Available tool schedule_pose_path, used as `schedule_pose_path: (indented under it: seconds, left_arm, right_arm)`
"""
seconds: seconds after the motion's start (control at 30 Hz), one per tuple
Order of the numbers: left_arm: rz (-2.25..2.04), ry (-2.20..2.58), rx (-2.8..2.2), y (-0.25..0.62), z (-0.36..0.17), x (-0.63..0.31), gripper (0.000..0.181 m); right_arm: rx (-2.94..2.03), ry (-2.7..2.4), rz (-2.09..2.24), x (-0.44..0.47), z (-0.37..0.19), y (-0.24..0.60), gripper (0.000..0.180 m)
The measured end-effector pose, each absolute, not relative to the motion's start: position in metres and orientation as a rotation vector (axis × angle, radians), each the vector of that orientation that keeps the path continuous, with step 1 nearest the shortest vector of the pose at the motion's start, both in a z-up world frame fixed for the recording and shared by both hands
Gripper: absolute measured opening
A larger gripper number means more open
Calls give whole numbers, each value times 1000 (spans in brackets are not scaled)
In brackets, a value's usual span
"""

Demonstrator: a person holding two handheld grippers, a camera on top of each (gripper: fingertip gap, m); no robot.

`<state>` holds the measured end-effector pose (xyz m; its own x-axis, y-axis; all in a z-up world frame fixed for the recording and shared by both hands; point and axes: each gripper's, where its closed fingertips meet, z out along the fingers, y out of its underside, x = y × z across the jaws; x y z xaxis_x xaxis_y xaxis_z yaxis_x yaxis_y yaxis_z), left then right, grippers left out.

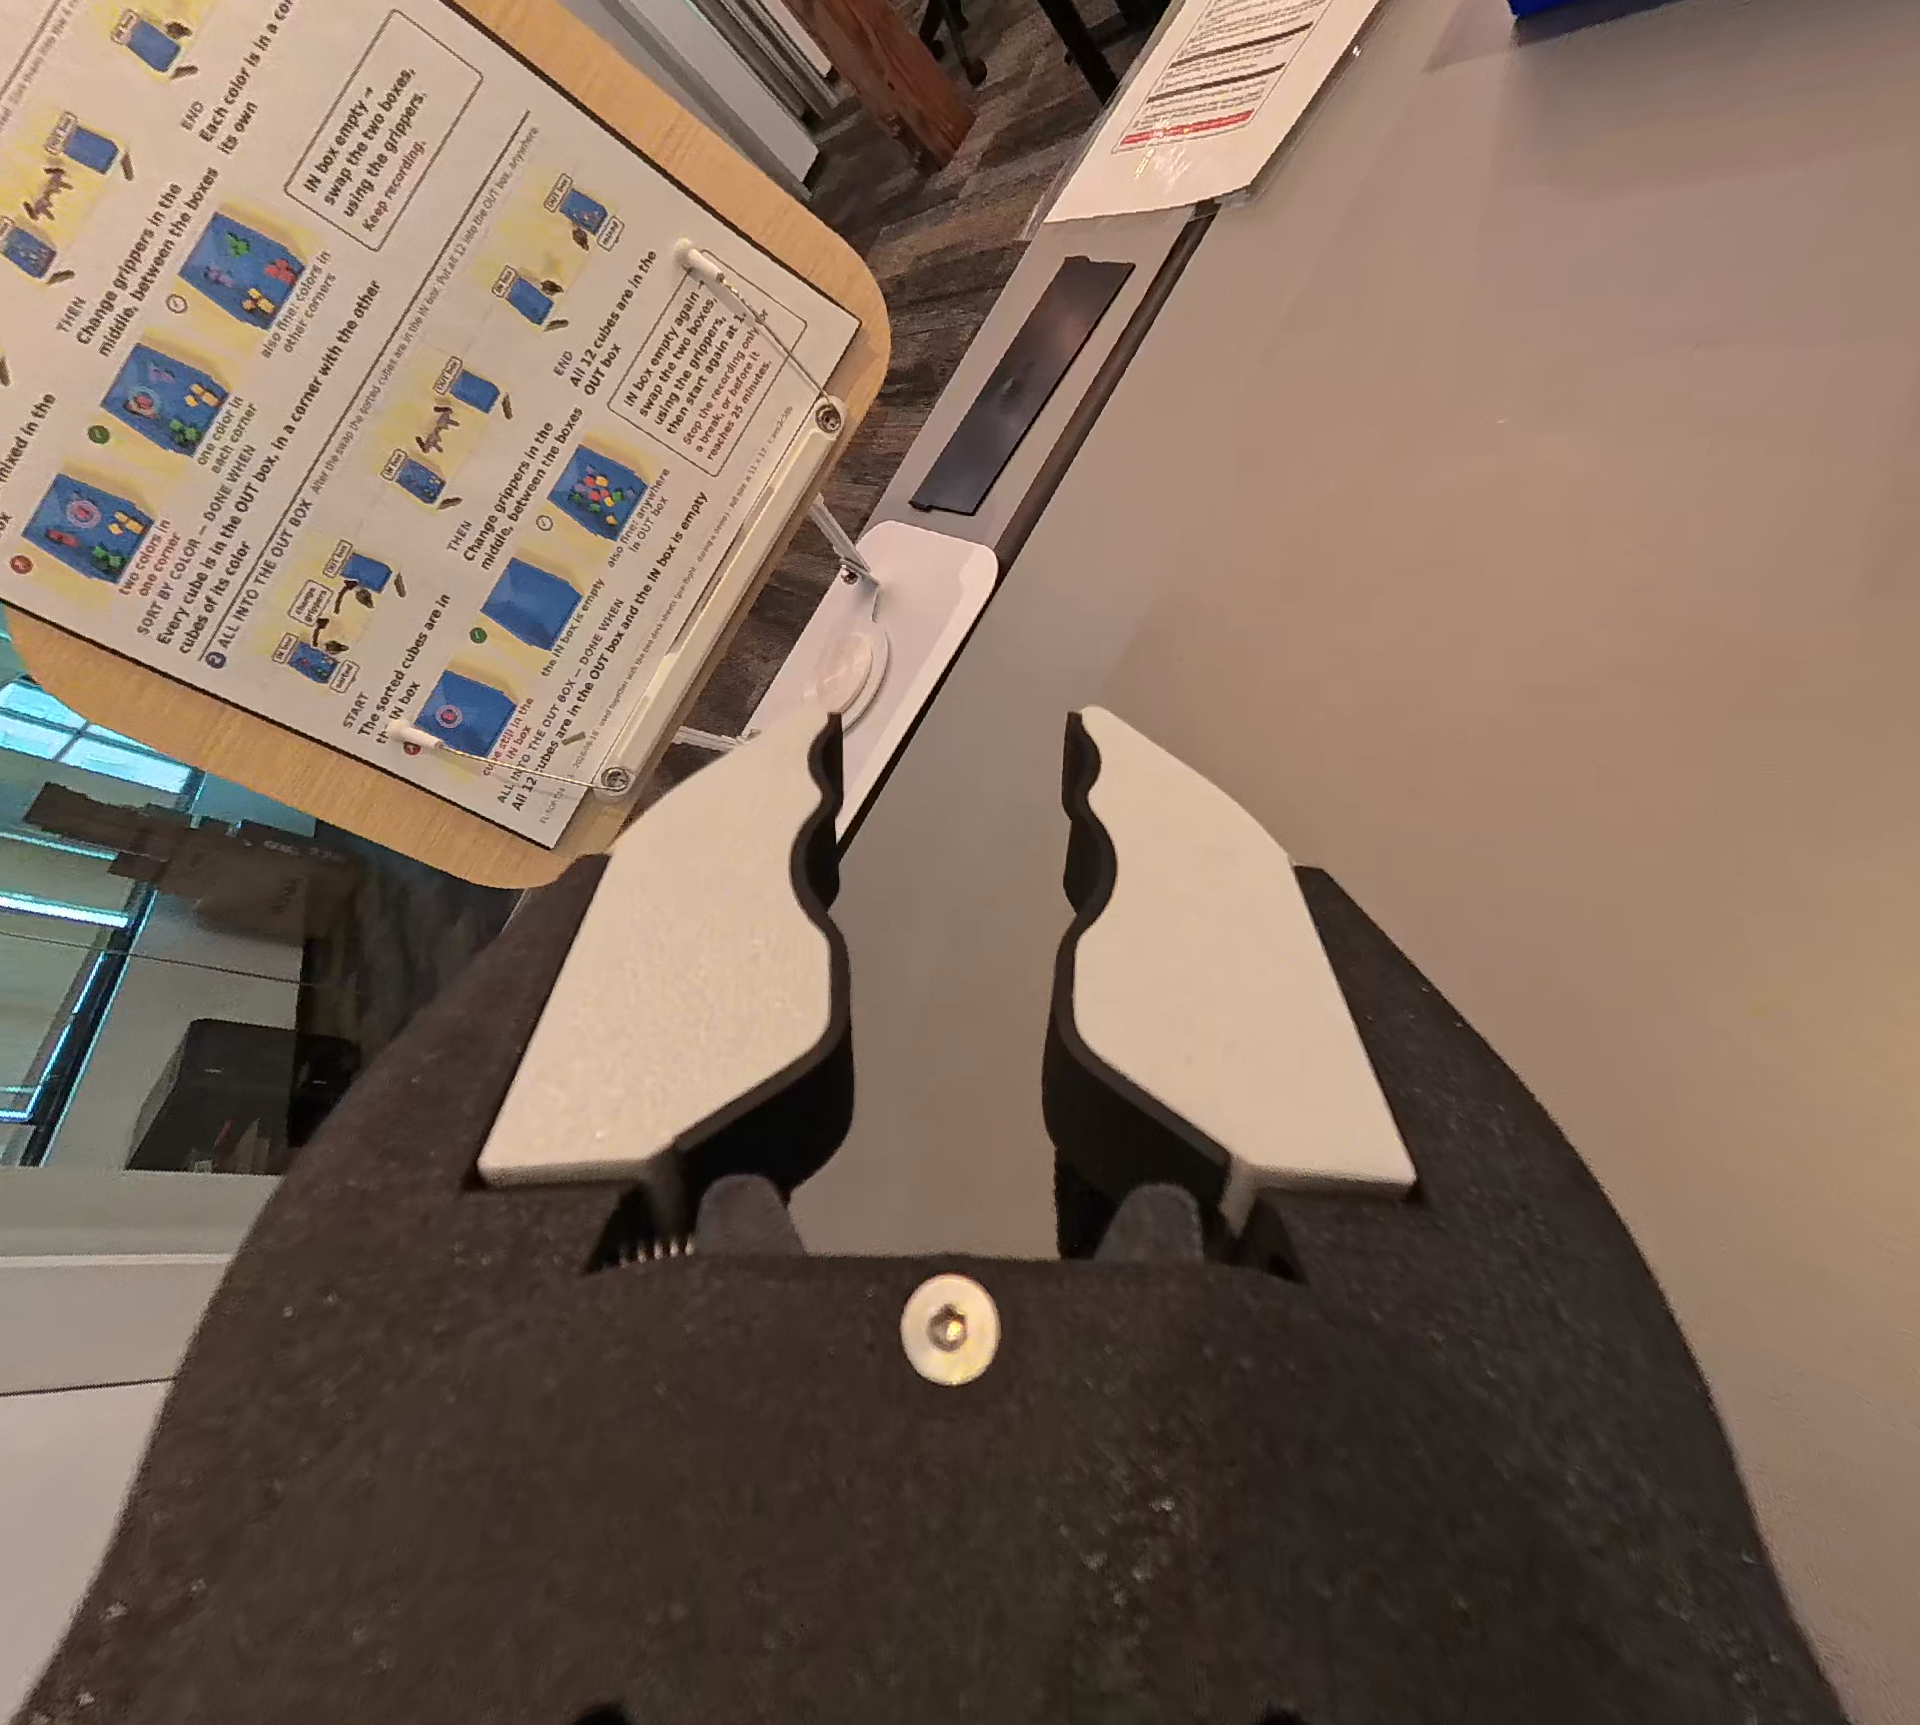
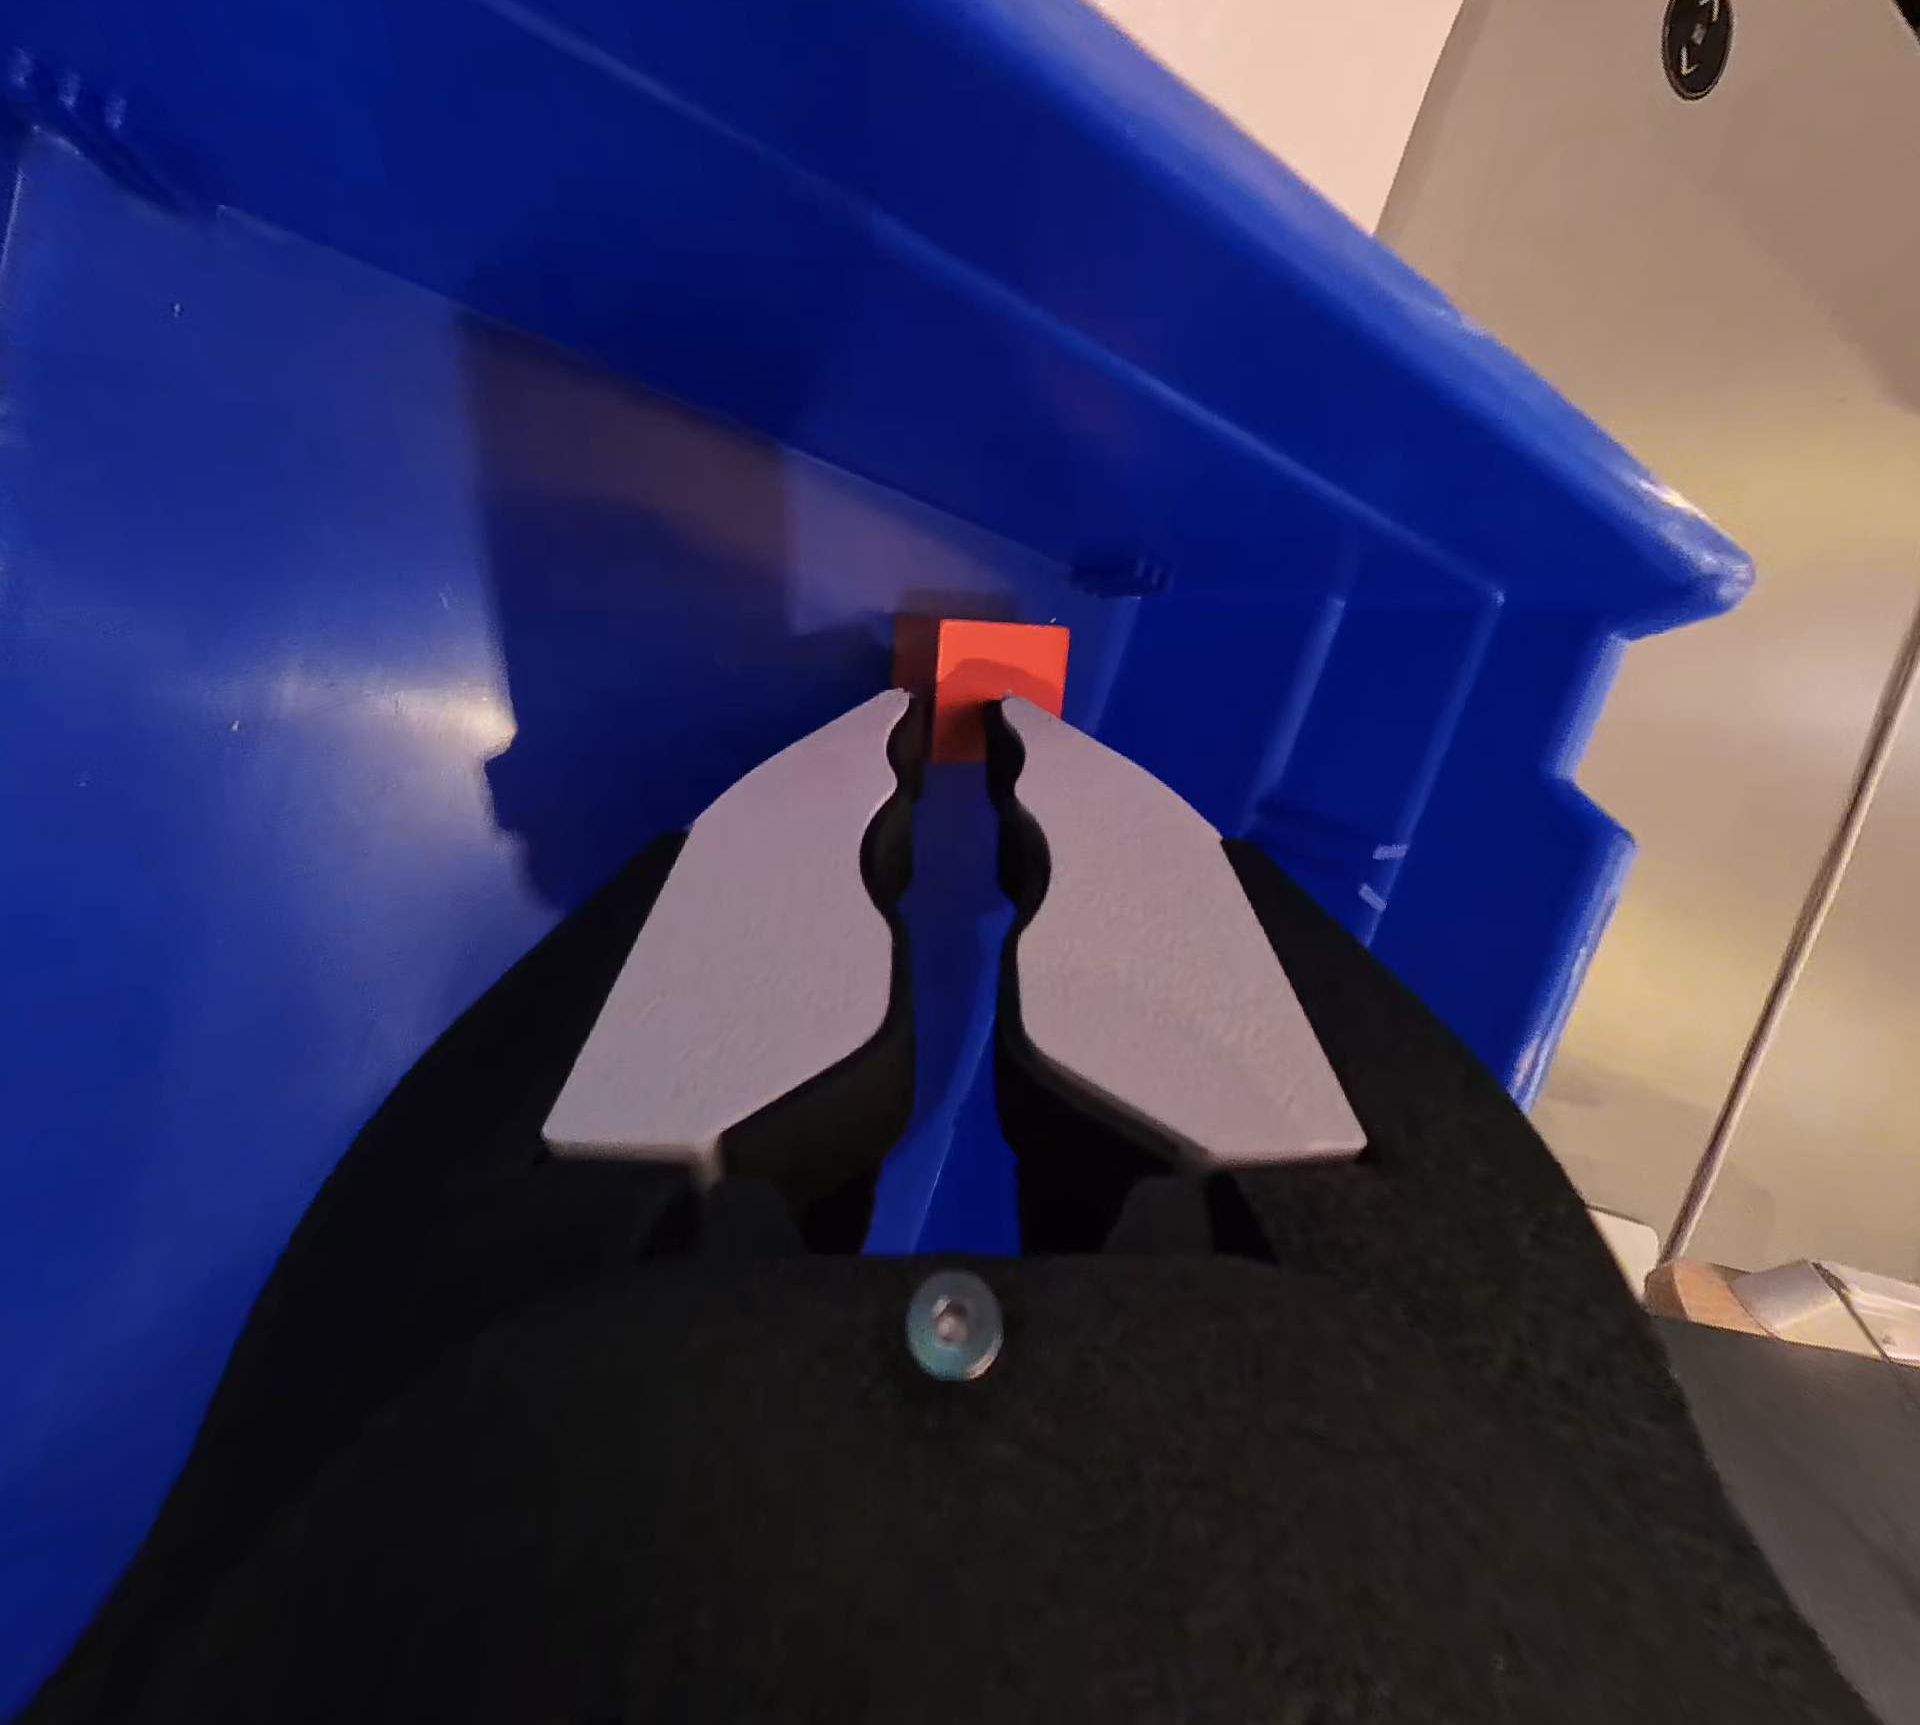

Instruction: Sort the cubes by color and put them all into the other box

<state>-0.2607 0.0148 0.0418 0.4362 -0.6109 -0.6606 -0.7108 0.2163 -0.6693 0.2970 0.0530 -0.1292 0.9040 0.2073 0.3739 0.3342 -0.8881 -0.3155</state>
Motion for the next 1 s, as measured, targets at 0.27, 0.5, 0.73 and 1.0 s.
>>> schedule_pose_path:
  seconds: [0.27, 0.5, 0.73, 1.0]
  left_arm:
    - [102, 1246, -1475, 16, 39, -261, 40]
    - [107, 1258, -1478, 16, 35, -259, 40]
    - [115, 1229, -1501, 23, 35, -263, 40]
    - [171, 1131, -1573, 41, 35, -283, 38]
  right_arm:
    - [-2722, -305, -523, 319, -130, 57, 11]
    - [-2646, -218, -429, 308, -112, 63, 10]
    - [-2195, -215, 67, 172, 42, 52, 23]
    - [-1854, -618, 724, -50, 134, -7, 29]
